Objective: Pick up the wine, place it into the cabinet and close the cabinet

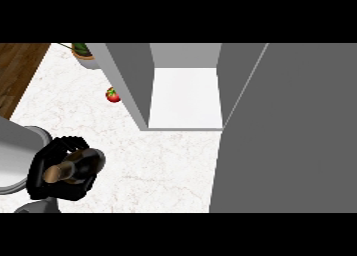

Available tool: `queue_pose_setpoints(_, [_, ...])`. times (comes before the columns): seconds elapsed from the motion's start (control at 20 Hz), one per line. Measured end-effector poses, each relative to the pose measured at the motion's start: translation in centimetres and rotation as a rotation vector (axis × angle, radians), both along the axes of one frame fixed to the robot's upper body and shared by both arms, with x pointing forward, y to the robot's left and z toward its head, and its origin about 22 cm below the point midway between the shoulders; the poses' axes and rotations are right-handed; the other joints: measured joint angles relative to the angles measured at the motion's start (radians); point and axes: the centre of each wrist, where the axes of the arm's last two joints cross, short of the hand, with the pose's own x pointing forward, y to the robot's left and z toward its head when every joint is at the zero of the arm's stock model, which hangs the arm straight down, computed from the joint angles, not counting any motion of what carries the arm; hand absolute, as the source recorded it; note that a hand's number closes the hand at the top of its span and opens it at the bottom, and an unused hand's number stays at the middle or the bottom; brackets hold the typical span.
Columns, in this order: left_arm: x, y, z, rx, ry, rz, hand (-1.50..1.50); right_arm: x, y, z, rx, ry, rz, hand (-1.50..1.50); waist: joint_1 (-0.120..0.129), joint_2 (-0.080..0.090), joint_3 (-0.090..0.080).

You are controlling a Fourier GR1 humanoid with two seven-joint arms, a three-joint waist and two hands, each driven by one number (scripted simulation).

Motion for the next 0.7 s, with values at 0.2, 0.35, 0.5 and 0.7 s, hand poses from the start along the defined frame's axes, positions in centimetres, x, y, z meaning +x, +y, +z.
queue_pose_setpoints(0.2, [-0.1, -1.8, 2.8, -0.044, -0.017, -0.043, 1.5, 0.0, -0.3, -0.2, -0.003, -0.002, -0.01, -1.5, 0.001, 0.0, 0.0])
queue_pose_setpoints(0.35, [0.0, -3.3, 5.2, -0.062, -0.013, -0.083, 1.5, 0.1, -0.1, -0.1, 0.004, -0.004, -0.009, -1.5, 0.001, 0.0, 0.0])
queue_pose_setpoints(0.5, [-0.4, -4.6, 7.7, -0.06, -0.015, -0.107, 1.5, 0.1, -0.1, 0.1, 0.001, 0.002, -0.012, -1.5, 0.001, 0.0, 0.0])
queue_pose_setpoints(0.7, [-0.2, -7.3, 10.3, -0.042, -0.016, -0.126, 1.5, 0.3, 0.1, 0.0, 0.009, -0.01, -0.004, -1.5, -0.001, 0.001, 0.0])
